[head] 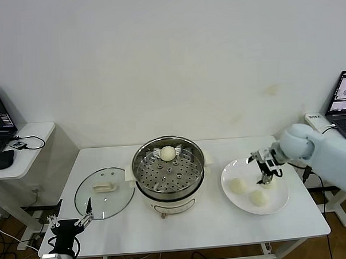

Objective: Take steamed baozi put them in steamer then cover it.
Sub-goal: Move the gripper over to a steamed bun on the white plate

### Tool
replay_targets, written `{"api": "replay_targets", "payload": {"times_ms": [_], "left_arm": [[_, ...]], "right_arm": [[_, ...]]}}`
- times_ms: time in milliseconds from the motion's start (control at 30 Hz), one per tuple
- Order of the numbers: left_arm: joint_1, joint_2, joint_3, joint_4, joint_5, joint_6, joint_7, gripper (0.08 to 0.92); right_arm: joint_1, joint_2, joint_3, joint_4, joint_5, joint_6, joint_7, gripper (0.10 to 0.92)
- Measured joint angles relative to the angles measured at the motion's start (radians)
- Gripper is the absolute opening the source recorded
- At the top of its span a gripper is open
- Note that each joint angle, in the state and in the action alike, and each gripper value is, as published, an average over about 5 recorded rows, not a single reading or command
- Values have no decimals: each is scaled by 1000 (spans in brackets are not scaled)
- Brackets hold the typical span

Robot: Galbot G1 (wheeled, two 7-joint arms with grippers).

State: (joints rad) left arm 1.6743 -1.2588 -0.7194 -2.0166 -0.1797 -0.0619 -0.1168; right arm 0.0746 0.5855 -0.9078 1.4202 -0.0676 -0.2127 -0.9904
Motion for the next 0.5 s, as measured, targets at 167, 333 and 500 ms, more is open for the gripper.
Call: {"api": "replay_targets", "payload": {"times_ms": [167,333,500], "left_arm": [[6,-4,-7,1,-1,-2,0,823],[8,-4,-13,4,-7,-4,-1,823],[8,-6,-17,3,-10,-5,-1,823]], "right_arm": [[-50,48,31,-50,-14,-2,3,823],[-77,102,52,-100,-31,-5,10,823],[-97,150,68,-144,-47,-7,14,823]]}}
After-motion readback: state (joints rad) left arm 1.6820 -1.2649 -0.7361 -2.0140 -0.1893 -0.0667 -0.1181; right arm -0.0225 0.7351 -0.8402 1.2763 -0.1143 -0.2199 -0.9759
